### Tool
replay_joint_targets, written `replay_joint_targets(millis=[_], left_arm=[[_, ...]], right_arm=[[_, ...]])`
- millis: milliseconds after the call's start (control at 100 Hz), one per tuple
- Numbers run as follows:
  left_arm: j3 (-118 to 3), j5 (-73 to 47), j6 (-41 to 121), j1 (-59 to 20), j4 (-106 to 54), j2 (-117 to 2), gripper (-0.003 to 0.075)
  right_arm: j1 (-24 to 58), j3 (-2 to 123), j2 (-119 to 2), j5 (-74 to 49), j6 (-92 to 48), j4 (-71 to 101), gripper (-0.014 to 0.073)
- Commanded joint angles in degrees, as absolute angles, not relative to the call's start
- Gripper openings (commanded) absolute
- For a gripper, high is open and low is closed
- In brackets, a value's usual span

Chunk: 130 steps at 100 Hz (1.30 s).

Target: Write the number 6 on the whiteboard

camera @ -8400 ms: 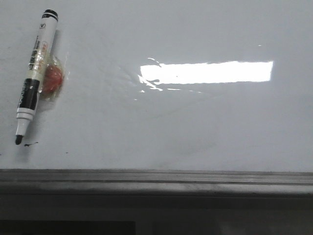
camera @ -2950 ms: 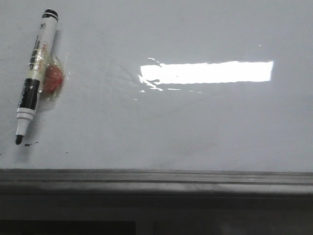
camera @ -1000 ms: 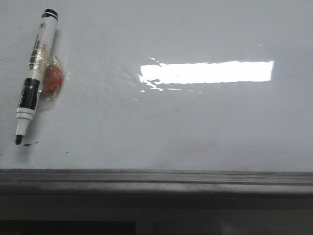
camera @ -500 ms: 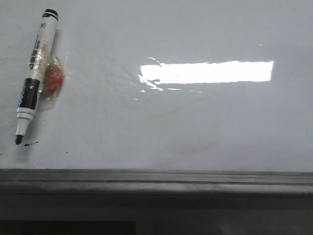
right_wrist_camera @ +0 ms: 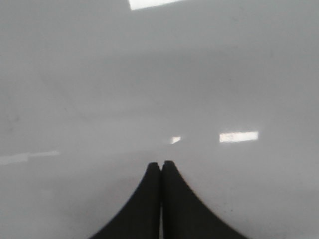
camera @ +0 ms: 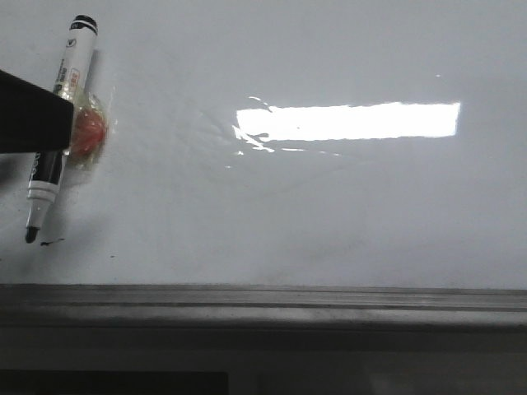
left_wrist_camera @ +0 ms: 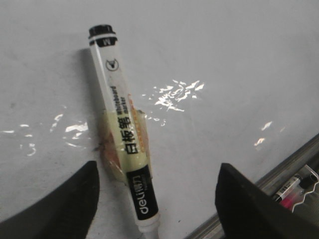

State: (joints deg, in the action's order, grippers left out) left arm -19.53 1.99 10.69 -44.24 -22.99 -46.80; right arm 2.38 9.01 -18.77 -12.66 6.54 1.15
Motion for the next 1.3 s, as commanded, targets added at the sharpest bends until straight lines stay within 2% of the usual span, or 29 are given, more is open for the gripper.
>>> replay_joint_targets(millis=[0, 140, 280, 400, 550, 710, 960, 1100, 1200, 1290], left_arm=[[-22.49, 4.16, 10.06, -44.64, -23.81, -48.99, 0.047], [-22.58, 4.37, 10.06, -44.37, -23.94, -52.4, 0.0454], [-22.58, 4.51, 10.06, -43.26, -25.74, -55.23, 0.0378], [-22.58, 4.91, 10.06, -42.21, -26.57, -56.66, 0.0239], [-22.58, 4.64, 10.06, -40.49, -26.57, -57.03, -0.0022], [-22.61, 4.65, 10.06, -40.41, -26.57, -57.03, -0.0019], [-25.53, -5.39, 13.41, -40.7, -22.05, -54.14, -0.0019], [-27.45, -7.26, 19.87, -42.92, -18.99, -51.78, -0.0019], [-27.98, -7.14, 25.74, -45.91, -18.94, -51.27, -0.0019], [-27.98, -7.14, 29.1, -48.61, -18.94, -51.27, -0.0019]], right_arm=[[2.22, 11.05, -19.81, -7.92, 6.27, 1.2, -0.0064], [2.22, 11.05, -19.81, -7.92, 6.27, 1.2, -0.0064], [2.22, 11.05, -19.81, -7.92, 6.27, 1.2, -0.0064], [2.22, 11.05, -19.81, -7.92, 6.27, 1.2, -0.0064], [2.22, 11.05, -19.81, -7.9, 6.27, 1.2, -0.0064], [7.47, 11.05, -20.05, -8.58, 6.27, 1.2, -0.0064], [24.84, 17.47, -25.92, -19.44, 2.28, 0.32, -0.0064], [33.69, 21.24, -30.08, -17.54, 1.84, 0.68, -0.0057], [40.66, 24.07, -32.98, -14.94, 1.84, 0.68, 0.0035], [46.91, 26.08, -35.83, -10.53, 1.72, 0.0, 0.0202]])
